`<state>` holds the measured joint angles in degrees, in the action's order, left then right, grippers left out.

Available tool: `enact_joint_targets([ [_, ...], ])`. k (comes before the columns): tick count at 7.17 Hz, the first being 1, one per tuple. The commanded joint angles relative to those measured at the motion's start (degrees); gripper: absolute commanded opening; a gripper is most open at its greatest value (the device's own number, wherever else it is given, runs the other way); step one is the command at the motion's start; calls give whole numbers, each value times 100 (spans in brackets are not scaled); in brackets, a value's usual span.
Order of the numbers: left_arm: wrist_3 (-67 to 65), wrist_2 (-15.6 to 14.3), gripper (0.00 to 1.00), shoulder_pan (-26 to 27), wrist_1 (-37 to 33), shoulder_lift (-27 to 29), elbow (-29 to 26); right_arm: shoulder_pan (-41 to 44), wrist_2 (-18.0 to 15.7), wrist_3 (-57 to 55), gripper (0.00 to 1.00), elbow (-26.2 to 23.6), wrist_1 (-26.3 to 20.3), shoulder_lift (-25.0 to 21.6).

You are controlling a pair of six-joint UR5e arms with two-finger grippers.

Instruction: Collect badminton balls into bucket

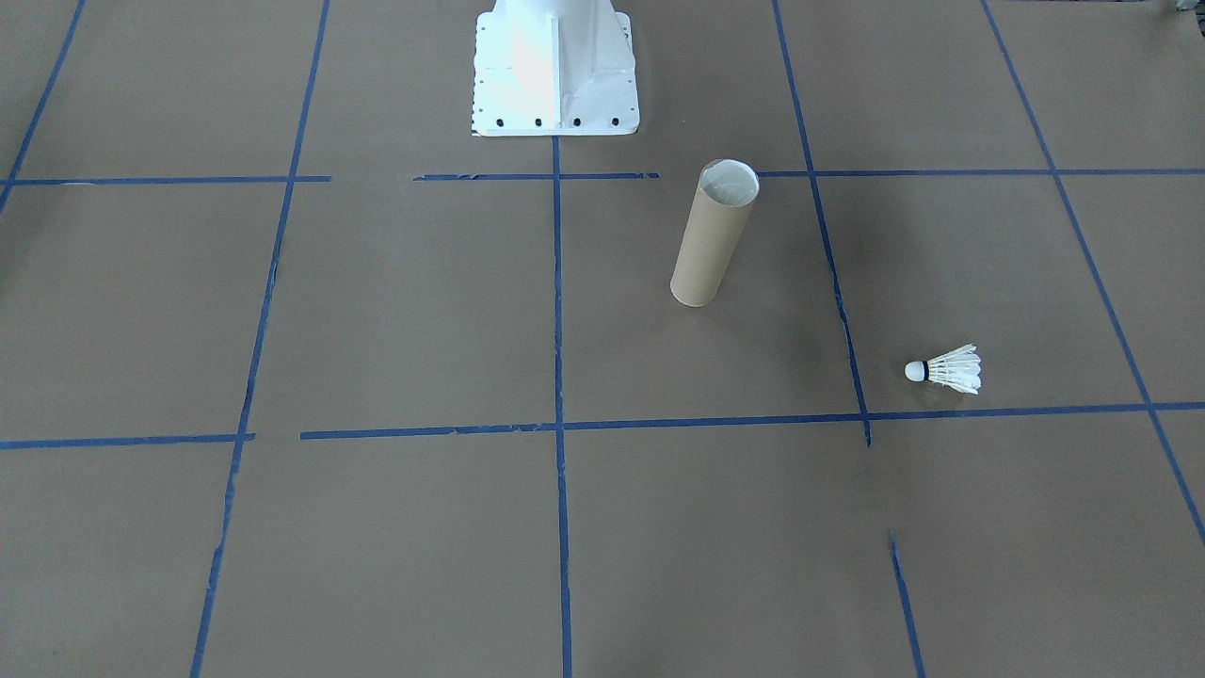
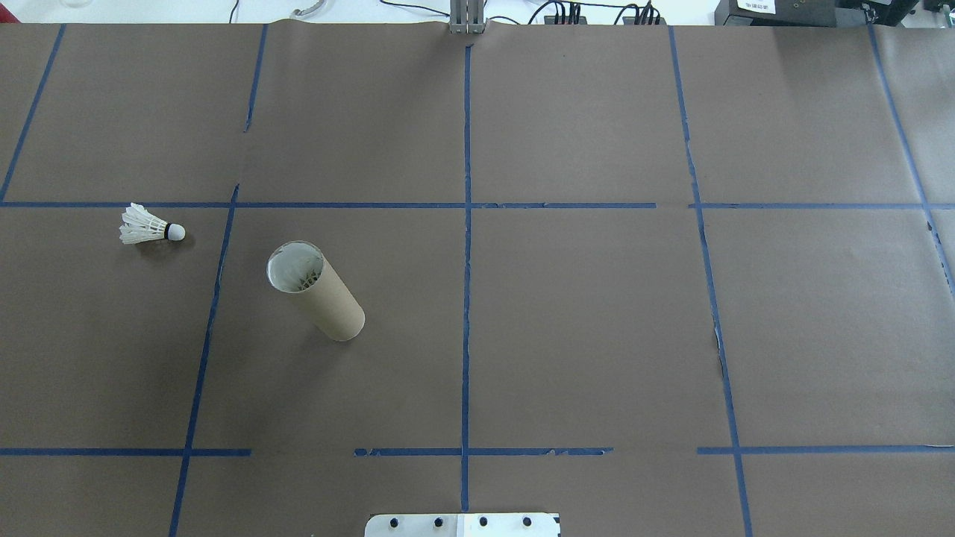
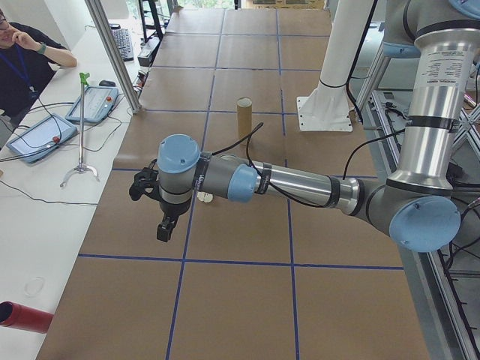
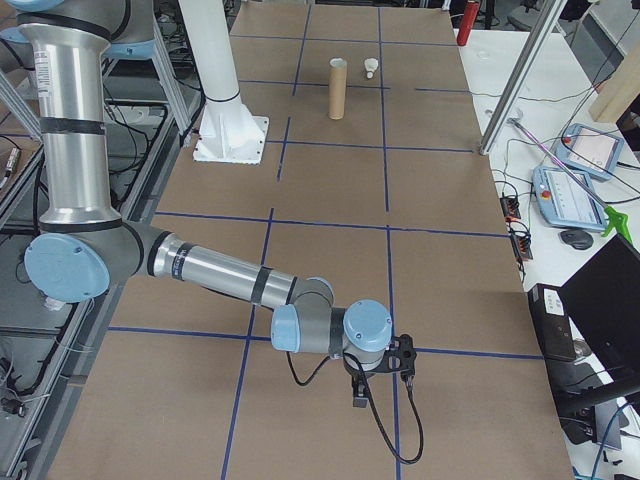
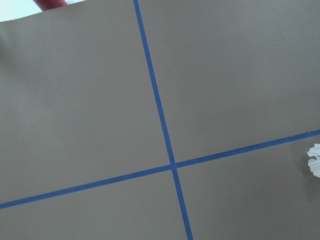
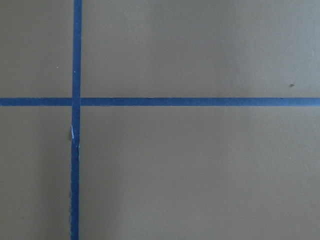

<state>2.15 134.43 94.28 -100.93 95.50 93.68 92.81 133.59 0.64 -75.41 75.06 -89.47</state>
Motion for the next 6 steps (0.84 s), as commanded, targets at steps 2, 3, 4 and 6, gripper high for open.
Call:
enact_joint_targets([
  [2,-1009,-4,100,-897,-1427,-76,-394,0,0,6,100,0,0,0],
  [3,-1763,-4,100,-1137,-2021,-76,-524,0,0,6,100,0,0,0],
  [4,-2388,-22,100,-1444,-2871,-76,-891,0,0,6,100,0,0,0],
  [6,-3636,4,100,-1710,-4673,-76,-1639,0,0,6,100,0,0,0],
])
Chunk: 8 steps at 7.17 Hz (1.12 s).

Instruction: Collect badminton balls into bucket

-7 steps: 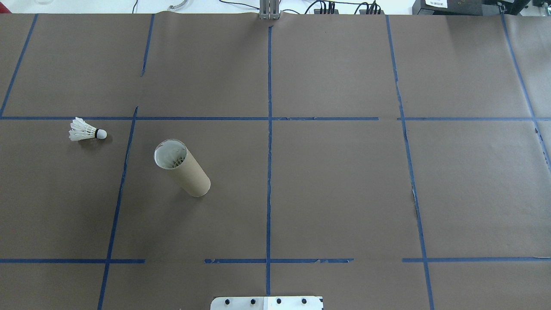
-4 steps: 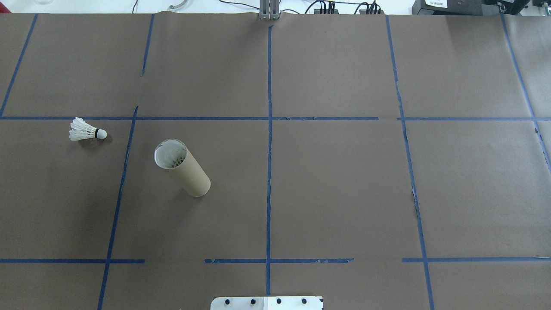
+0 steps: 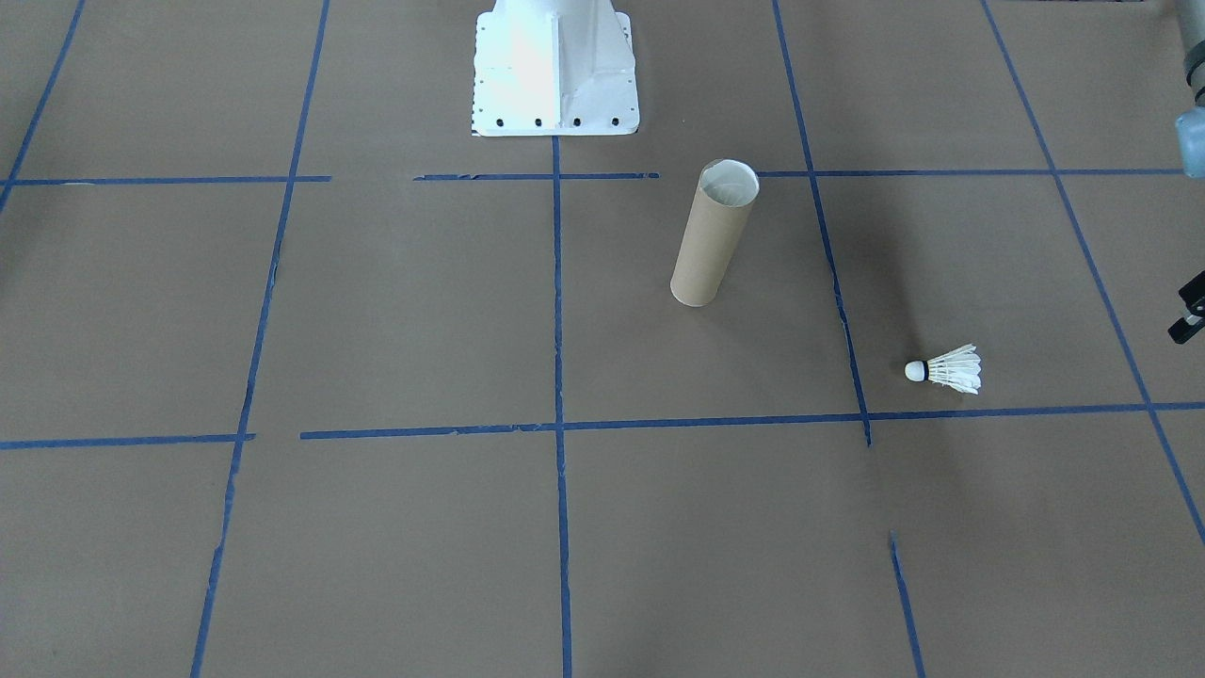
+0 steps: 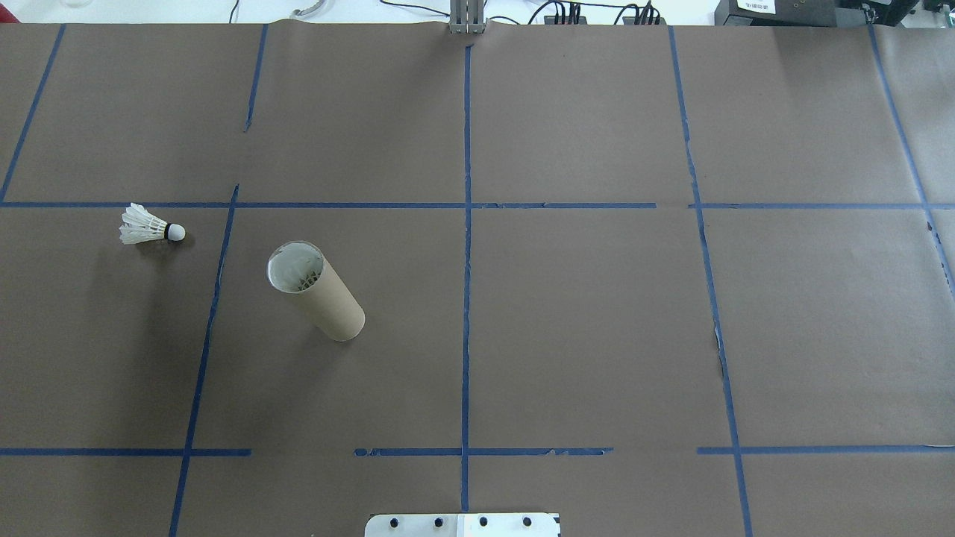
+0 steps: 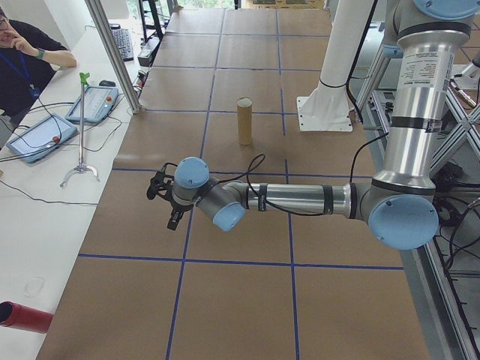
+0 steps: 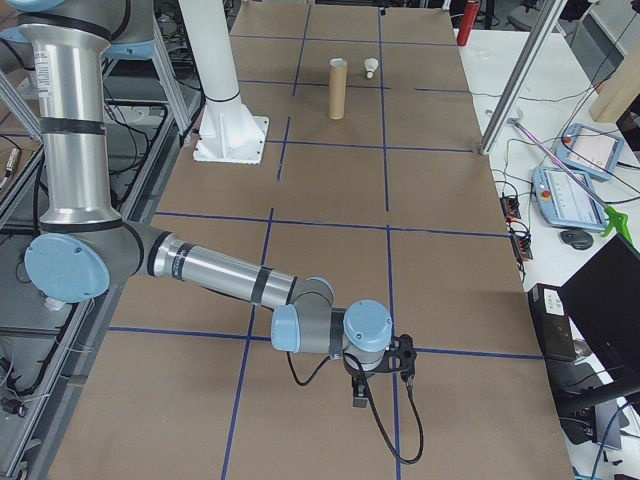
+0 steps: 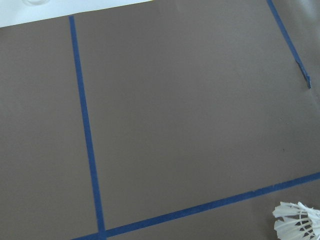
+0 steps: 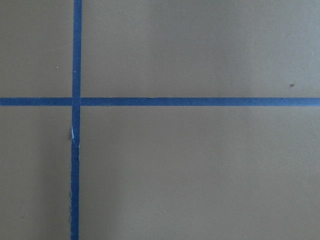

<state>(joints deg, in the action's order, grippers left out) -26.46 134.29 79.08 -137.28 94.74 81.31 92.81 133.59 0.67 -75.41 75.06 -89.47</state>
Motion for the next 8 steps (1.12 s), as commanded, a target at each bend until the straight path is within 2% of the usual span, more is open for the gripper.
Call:
enact_joint_targets([
  [1,-1278,44,100,-461,-1386,35,-475,0,0,4,100,0,0,0],
  [2,-1700,123,100,-577,-1720,53,-537,0,0,4,100,0,0,0],
  [4,-2975,-33,100,-1112,-3088,88,-904,0,0,4,100,0,0,0],
  [5,-3136,-348,100,-1314,-3234,114,-976,0,0,4,100,9,0,0],
  [7,-4020,-805,100,-1780,-3804,350,-1248,0,0,4,100,0,0,0],
  [8,-4443,-1017,100,-2078,-3841,543,-1284,0,0,4,100,0,0,0],
])
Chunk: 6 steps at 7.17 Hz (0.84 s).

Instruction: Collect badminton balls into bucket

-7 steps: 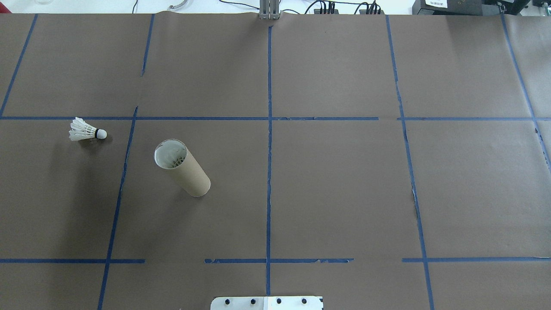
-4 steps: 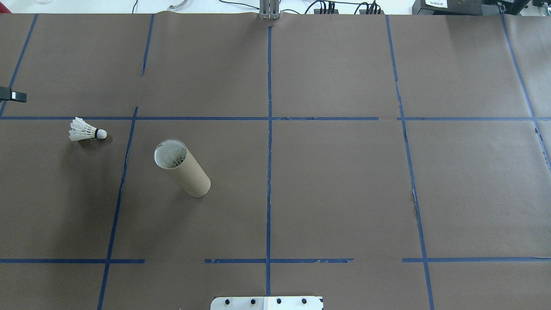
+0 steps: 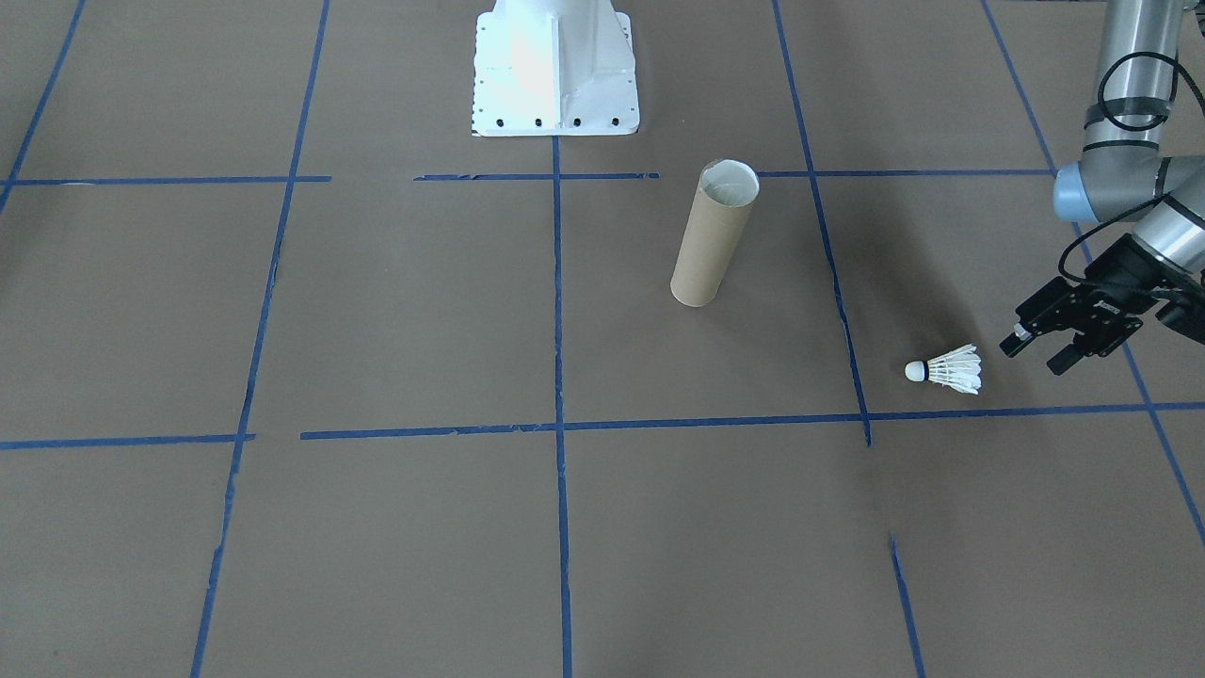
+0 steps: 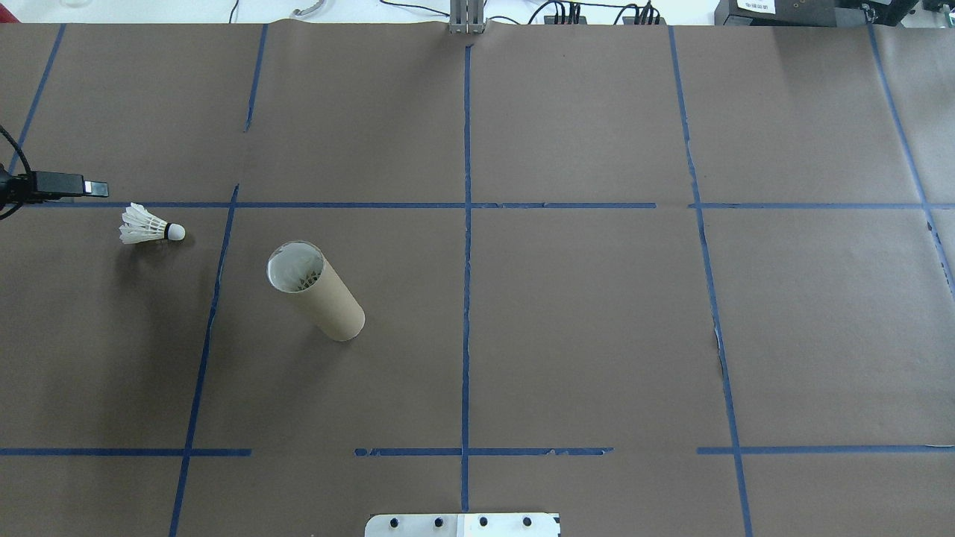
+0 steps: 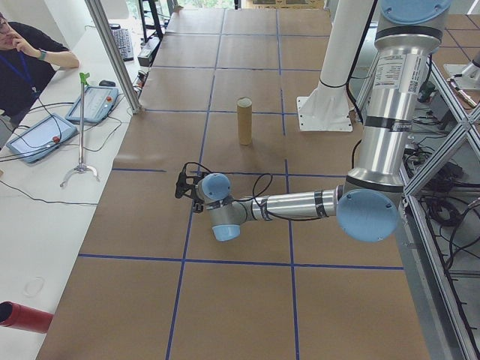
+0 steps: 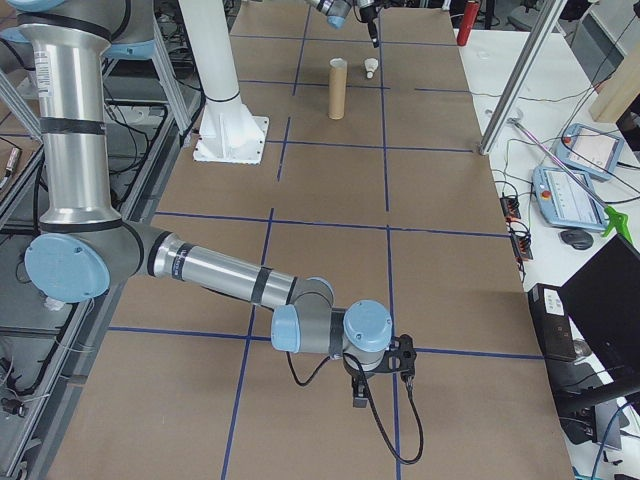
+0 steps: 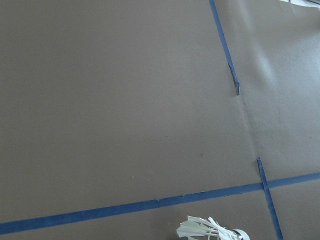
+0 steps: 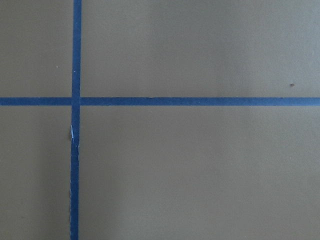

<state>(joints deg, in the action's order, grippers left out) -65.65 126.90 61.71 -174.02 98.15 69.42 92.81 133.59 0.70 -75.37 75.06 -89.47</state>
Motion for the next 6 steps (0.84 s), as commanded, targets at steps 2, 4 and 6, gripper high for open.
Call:
enact_joint_targets([
  [2,-642,-359,98,-475,-167,266,-112,0,0,0,100,-4,0,0],
  [4,-642,-359,98,-502,-158,248,-156,0,0,0,100,-4,0,0],
  [6,-860,-342,72,-528,-150,248,-165,0,0,0,100,5,0,0],
])
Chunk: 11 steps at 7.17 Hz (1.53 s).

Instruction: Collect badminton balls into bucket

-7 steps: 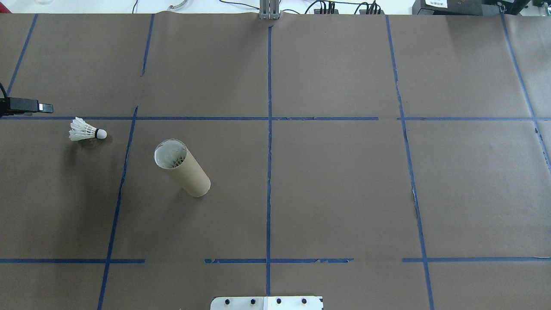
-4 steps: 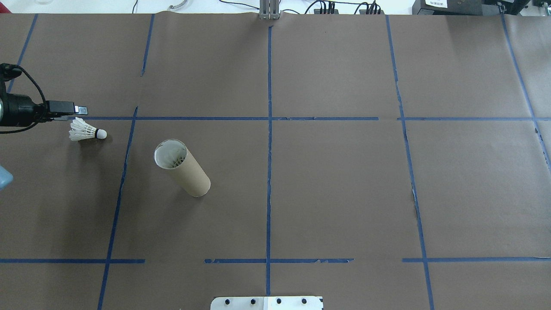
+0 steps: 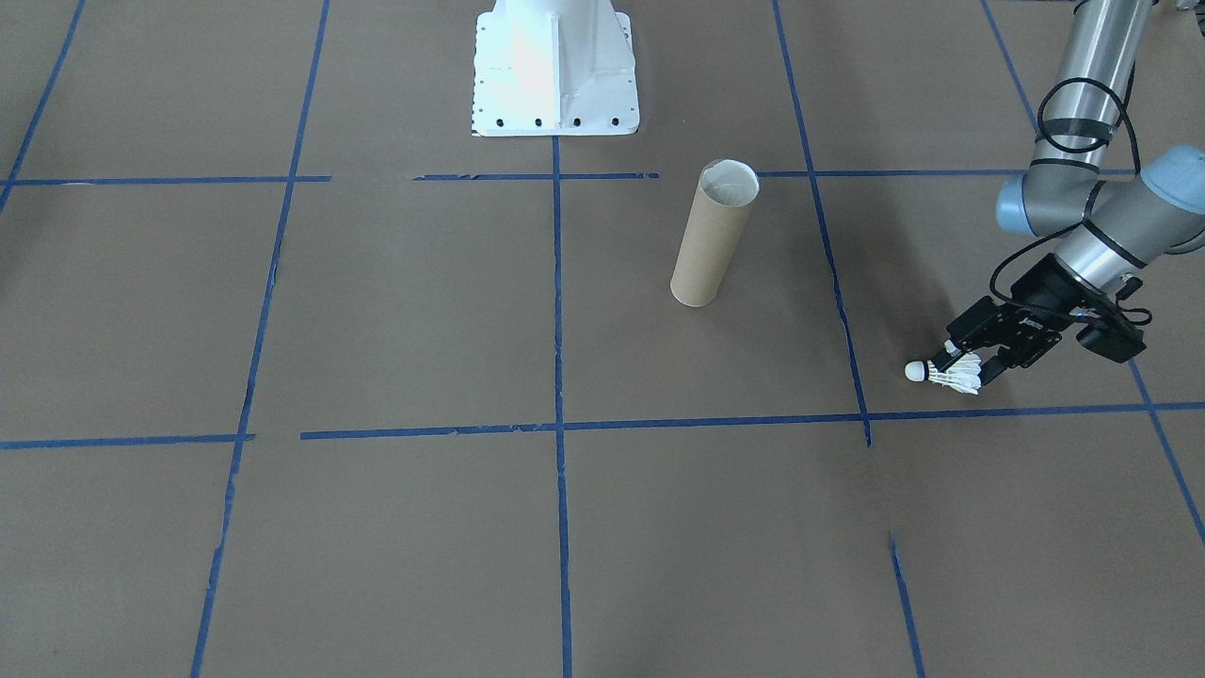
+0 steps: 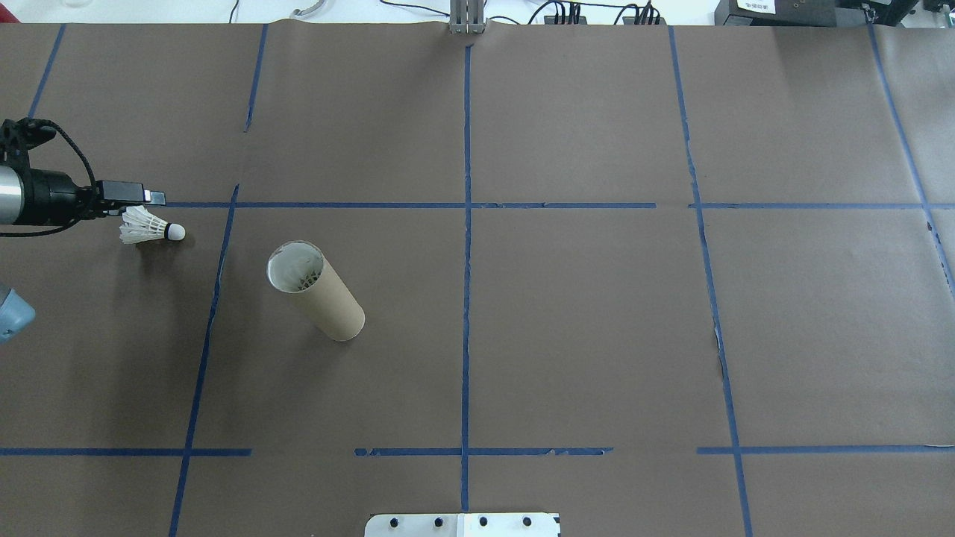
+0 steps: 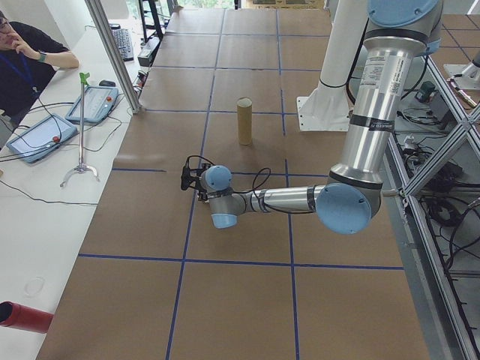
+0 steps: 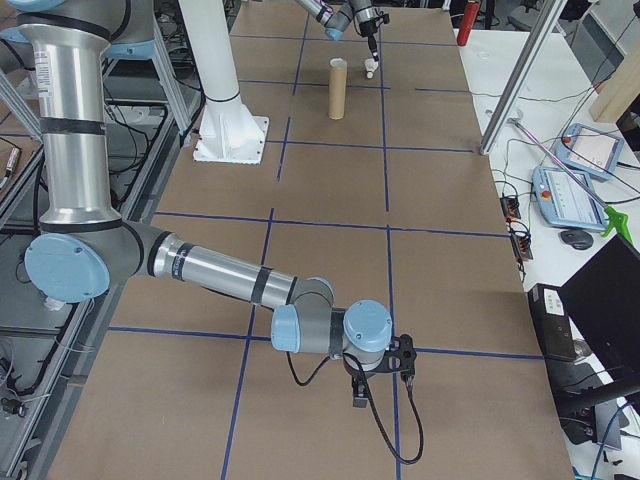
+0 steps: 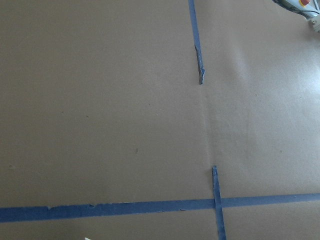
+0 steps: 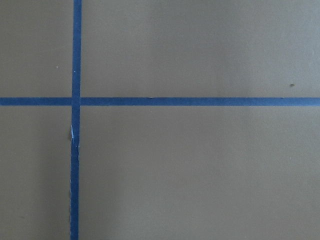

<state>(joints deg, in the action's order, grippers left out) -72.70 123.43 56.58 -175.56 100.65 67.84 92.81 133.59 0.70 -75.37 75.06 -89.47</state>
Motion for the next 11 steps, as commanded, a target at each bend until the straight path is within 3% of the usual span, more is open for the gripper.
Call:
enact_joint_targets([
  [1,-270,58,27,-24,13,-10,1,0,0,-9,100,-4,0,0],
  [2,-254,58,0,-15,21,-97,18,0,0,0,100,-4,0,0],
  [4,-236,58,0,-15,30,-273,185,0,0,0,100,-4,0,0],
  [6,-262,382,0,11,344,-344,535,0,0,0,100,-4,0,0],
  [10,-236,314,0,308,2801,-327,2124,0,0,0,100,-4,0,0],
  [11,-210,0,0,258,3434,-327,2667,0,0,0,100,-4,0,0],
])
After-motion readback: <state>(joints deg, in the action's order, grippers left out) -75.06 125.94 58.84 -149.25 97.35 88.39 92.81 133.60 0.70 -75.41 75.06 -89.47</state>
